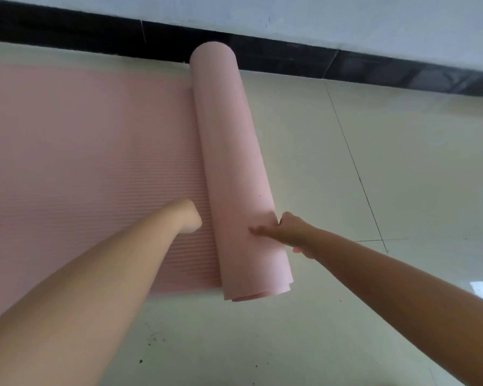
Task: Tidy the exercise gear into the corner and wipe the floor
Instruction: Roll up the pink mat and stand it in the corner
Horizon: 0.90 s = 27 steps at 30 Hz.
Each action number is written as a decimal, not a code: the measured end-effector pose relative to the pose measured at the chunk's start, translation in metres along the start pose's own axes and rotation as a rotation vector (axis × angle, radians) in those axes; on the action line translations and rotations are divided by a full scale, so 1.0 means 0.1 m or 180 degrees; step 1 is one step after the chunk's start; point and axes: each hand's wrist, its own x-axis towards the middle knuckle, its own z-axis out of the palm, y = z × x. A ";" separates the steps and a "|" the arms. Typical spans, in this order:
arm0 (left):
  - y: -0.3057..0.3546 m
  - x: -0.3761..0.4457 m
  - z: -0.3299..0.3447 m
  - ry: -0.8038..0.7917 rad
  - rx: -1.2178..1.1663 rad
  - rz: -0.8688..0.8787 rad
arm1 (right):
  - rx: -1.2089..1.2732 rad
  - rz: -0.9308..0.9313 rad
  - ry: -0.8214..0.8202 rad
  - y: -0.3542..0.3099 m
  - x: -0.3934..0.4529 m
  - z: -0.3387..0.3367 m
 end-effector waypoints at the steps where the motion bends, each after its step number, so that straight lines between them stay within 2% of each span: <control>1: -0.07 0.03 -0.05 -0.0047 -0.0123 -0.0018 | -0.0007 0.0003 0.0069 -0.07 -0.03 0.07; 8: -0.48 0.10 -0.19 -0.0597 -0.1132 0.0204 | -0.0112 0.0019 0.0471 -0.48 -0.25 0.42; 13: -0.76 -0.02 -0.16 -0.1151 -0.1794 0.0264 | 0.0107 0.0141 0.0786 -0.64 -0.41 0.65; 16: -0.91 -0.08 -0.17 -0.1264 -0.2028 0.0185 | 0.0329 0.0176 0.0843 -0.75 -0.47 0.83; 21: -1.12 -0.04 -0.15 -0.1243 -0.2378 -0.0081 | -0.0012 -0.0026 0.0717 -0.99 -0.44 0.96; 27: -1.31 0.06 -0.02 -0.0940 -0.2470 -0.0128 | -0.0181 0.0172 0.0111 -1.04 -0.28 1.02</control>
